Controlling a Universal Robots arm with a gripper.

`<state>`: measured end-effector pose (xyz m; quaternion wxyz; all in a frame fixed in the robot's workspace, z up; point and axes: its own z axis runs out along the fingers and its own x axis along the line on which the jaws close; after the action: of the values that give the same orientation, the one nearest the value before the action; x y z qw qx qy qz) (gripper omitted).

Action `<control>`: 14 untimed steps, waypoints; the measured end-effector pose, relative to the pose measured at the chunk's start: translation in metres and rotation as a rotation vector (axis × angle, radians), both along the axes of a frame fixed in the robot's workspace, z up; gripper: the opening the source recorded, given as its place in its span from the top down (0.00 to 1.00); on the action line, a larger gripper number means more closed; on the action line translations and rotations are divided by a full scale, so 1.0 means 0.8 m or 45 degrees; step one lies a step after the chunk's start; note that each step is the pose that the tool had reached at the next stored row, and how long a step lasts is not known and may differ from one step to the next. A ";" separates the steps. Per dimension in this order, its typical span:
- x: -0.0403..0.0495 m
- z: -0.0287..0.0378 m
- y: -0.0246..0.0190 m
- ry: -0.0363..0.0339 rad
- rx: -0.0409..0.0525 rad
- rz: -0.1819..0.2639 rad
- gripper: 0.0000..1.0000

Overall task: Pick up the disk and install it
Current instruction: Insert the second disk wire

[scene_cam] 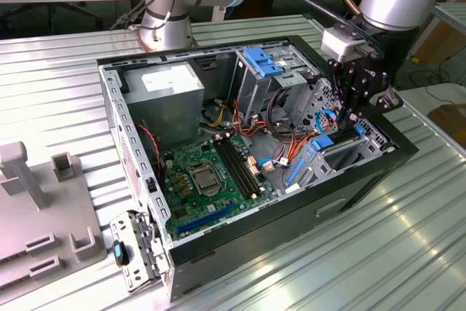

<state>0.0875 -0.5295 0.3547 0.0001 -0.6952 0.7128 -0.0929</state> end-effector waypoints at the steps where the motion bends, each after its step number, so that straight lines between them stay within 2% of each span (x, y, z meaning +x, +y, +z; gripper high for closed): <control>1: 0.000 -0.0014 -0.0003 0.0000 0.000 0.000 0.84; 5: 0.000 -0.0057 -0.0005 -0.0001 0.000 0.000 0.84; 11: 0.000 -0.0077 -0.0007 -0.0006 0.000 0.000 0.84; 14: 0.000 -0.0079 -0.0008 -0.0089 0.000 0.001 0.84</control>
<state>0.0874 -0.5301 0.3484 0.0026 -0.6951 0.7126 -0.0952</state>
